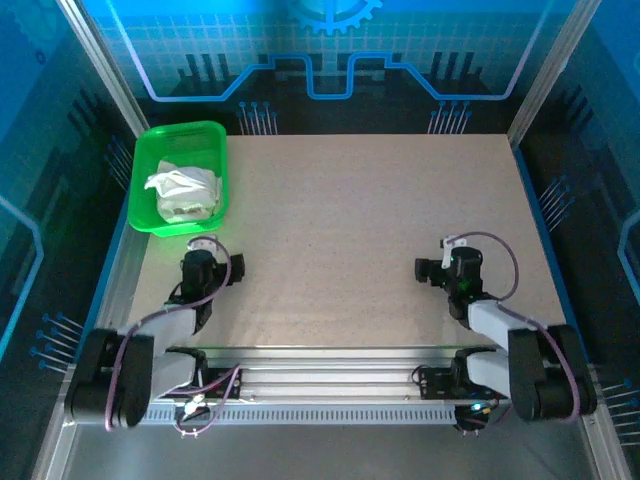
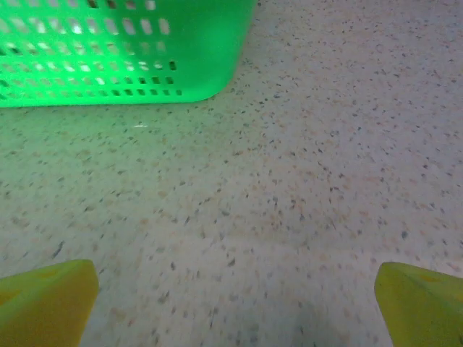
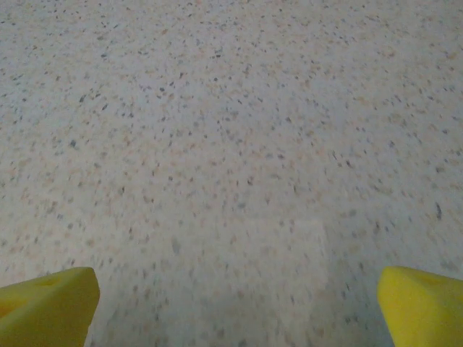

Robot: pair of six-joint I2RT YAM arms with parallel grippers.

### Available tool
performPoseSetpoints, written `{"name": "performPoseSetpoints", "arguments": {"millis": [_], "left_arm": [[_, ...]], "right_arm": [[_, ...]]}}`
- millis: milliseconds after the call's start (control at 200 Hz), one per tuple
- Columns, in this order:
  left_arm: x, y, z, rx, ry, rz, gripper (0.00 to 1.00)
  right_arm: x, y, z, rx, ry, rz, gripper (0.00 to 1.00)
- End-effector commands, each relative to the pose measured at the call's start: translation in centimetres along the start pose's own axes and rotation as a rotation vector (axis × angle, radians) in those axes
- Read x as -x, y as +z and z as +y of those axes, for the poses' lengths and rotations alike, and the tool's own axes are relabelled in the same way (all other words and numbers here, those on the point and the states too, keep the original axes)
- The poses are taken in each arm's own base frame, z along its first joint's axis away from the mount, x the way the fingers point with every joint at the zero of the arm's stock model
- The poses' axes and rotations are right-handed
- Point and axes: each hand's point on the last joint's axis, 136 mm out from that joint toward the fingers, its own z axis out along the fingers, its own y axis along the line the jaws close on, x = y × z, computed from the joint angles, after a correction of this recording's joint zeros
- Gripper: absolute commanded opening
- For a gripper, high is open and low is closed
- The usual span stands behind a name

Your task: Fold and stack the t-shirts

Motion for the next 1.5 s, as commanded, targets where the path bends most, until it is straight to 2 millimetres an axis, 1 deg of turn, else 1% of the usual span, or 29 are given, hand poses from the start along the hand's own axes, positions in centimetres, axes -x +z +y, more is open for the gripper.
{"name": "performPoseSetpoints", "arguments": {"millis": [0,700,740,810,865,940,975,1031,1071,1091,1106,1151,1211,1266,1316,1356,1416,1426,1431,1441,1451,1456,1491], "left_arm": [[8.1,4.5,-1.2,-0.023,-0.008,-0.262,0.99],[8.2,4.5,-1.2,-0.024,-0.008,-0.264,0.99],[8.2,4.4,-1.2,-0.026,-0.002,-0.267,0.99],[8.8,3.5,-2.7,-0.071,0.058,-0.277,0.99],[9.4,2.4,-4.2,-0.071,0.131,-0.274,0.99],[9.7,0.9,-6.2,-0.101,0.168,-0.221,0.99],[9.9,-0.1,-7.3,-0.133,0.159,-0.207,0.99],[9.7,-2.0,-9.9,-0.167,0.271,-0.213,0.99],[9.5,-3.3,-11.4,-0.204,0.303,-0.199,0.99],[9.4,-3.9,-11.8,-0.221,0.292,-0.186,0.99],[9.4,-4.4,-12.1,-0.231,0.285,-0.178,0.99],[9.6,-5.6,-12.3,-0.232,0.237,-0.165,0.99],[10.3,-7.4,-12.3,-0.242,0.175,-0.152,0.99],[11.6,-8.9,-12.1,-0.245,0.112,-0.144,0.99],[13.8,-10.3,-11.6,-0.226,0.057,-0.15,0.99],[15.7,-11.1,-11.3,-0.203,0.042,-0.147,0.99],[18.4,-11.3,-10.1,-0.15,-0.009,-0.082,0.99],[18.9,-11.1,-9.6,-0.132,-0.027,-0.066,0.99],[18.7,-10.8,-9.3,-0.122,-0.032,-0.048,0.99],[19.5,-11.0,-8.8,-0.111,-0.056,-0.041,0.99],[20.1,-10.7,-8.4,-0.098,-0.077,-0.025,0.99],[19.8,-10.4,-8.1,-0.086,-0.083,-0.003,0.99],[21.2,-9.7,-6.4,-0.044,-0.146,0.065,0.99]], "right_arm": [[9.4,3.4,0.7,-0.031,-0.055,-0.282,1.0],[9.4,3.4,0.7,-0.029,-0.053,-0.281,1.0],[9.5,3.3,1.0,-0.01,-0.065,-0.285,1.0],[10.1,2.5,2.3,0.038,-0.119,-0.285,1.0],[10.8,1.5,2.6,0.018,-0.136,-0.273,1.0],[10.8,0.1,3.2,0.031,-0.145,-0.259,1.0],[10.7,-0.8,3.6,0.043,-0.151,-0.261,1.0],[10.6,-2.2,4.6,0.076,-0.168,-0.252,1.0],[10.5,-3.3,5.1,0.088,-0.183,-0.243,1.0],[10.6,-3.9,5.4,0.097,-0.185,-0.243,1.0],[10.3,-4.3,5.5,0.102,-0.186,-0.223,1.0],[10.0,-5.4,6.0,0.13,-0.178,-0.198,1.0],[9.9,-7.1,6.8,0.187,-0.162,-0.159,1.0],[10.1,-8.4,7.4,0.228,-0.134,-0.126,1.0],[10.5,-9.4,8.0,0.263,-0.122,-0.1,1.0],[10.8,-10.0,8.5,0.289,-0.11,-0.074,1.0],[11.3,-10.6,9.7,0.338,-0.096,-0.019,1.0],[11.3,-10.6,9.9,0.348,-0.094,-0.007,1.0],[11.3,-10.6,10.1,0.354,-0.093,-0.001,1.0],[11.4,-10.7,10.3,0.365,-0.092,0.009,1.0],[11.5,-10.7,10.6,0.374,-0.091,0.02,1.0],[11.5,-10.7,10.7,0.378,-0.09,0.027,1.0],[11.9,-10.7,11.6,0.405,-0.089,0.069,1.0]]}}
